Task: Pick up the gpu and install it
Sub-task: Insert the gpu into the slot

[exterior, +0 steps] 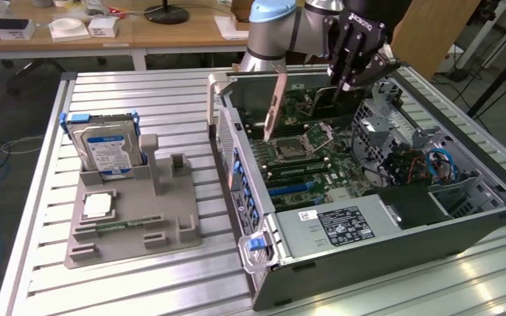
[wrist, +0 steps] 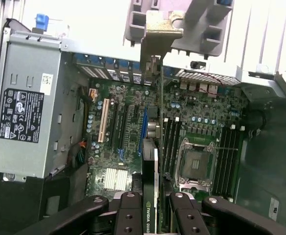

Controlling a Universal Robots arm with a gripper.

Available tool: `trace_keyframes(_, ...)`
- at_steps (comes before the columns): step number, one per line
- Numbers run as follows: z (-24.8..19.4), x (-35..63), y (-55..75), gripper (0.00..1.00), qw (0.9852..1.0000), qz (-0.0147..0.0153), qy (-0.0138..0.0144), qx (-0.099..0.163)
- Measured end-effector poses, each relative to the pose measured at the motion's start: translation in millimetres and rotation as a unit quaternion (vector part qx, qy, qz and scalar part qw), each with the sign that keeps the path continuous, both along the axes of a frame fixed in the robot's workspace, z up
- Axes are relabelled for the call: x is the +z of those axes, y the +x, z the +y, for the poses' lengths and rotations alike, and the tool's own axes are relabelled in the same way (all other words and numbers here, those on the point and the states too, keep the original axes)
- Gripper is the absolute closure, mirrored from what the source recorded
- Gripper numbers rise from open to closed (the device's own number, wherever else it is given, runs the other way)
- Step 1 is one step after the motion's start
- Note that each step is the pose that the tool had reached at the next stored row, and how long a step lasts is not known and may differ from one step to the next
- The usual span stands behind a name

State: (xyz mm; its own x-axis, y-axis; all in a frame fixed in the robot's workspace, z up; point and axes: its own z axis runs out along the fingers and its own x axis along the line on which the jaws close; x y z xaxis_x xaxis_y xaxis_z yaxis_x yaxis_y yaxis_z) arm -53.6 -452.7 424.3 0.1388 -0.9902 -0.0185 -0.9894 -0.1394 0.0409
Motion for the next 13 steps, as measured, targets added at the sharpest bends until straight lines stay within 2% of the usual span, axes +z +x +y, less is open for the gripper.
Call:
trace_keyframes(5, 0.0, 0.0, 0.0, 0.74, 0.9996, 0.0000, 0.0000, 0.028)
trace_keyframes(8, 0.0, 0.0, 0.0, 0.74, 0.9995, 0.0000, -0.0001, 0.031)
trace_keyframes(9, 0.0, 0.0, 0.0, 0.74, 0.9996, 0.0000, -0.0001, 0.028)
trace_keyframes(13, 0.1, -0.2, 0.0, 0.74, 0.9999, 0.0000, 0.0000, -0.011)
